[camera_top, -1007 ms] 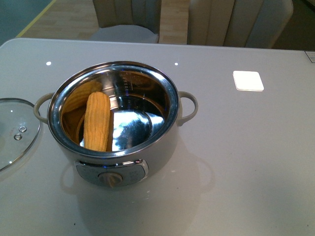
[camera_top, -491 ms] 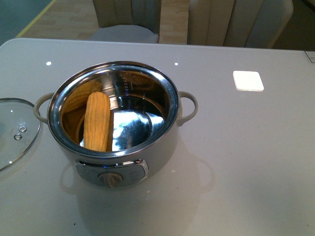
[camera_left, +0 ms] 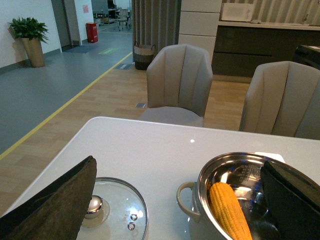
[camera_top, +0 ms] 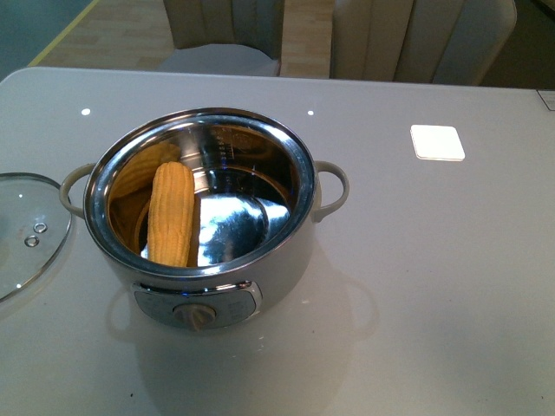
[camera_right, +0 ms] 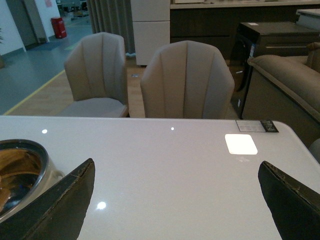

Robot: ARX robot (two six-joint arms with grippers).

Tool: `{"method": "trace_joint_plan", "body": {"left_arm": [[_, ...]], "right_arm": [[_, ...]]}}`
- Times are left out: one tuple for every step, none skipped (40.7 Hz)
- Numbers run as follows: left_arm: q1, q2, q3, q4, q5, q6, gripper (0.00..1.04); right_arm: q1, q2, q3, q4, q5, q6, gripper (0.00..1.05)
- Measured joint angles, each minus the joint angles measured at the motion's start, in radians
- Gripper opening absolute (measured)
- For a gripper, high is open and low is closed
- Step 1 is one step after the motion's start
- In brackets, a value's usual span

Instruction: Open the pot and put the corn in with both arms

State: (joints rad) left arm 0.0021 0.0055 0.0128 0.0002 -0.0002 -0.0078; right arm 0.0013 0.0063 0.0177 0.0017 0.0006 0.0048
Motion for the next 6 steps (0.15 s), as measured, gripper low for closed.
{"method": "trace_joint_plan", "body": {"left_arm": [[0.0, 0.0, 0.0, 0.0, 0.0, 0.0, 0.98], [0.0, 0.0, 0.0, 0.0, 0.0, 0.0, 0.98], [0.0, 0.0, 0.0, 0.0, 0.0, 0.0, 0.98], [0.0, 0.0, 0.0, 0.0, 0.0, 0.0, 0.98], [0.0, 0.0, 0.0, 0.0, 0.0, 0.0, 0.98], [0.0, 0.0, 0.0, 0.0, 0.0, 0.0, 0.98]], "right_arm": [[0.0, 0.0, 0.0, 0.0, 0.0, 0.0, 0.96], [0.0, 0.0, 0.0, 0.0, 0.0, 0.0, 0.96], [0.0, 0.0, 0.0, 0.0, 0.0, 0.0, 0.96], [0.0, 0.0, 0.0, 0.0, 0.0, 0.0, 0.96], [0.0, 0.0, 0.0, 0.0, 0.0, 0.0, 0.96], [0.0, 0.0, 0.0, 0.0, 0.0, 0.0, 0.96]]}}
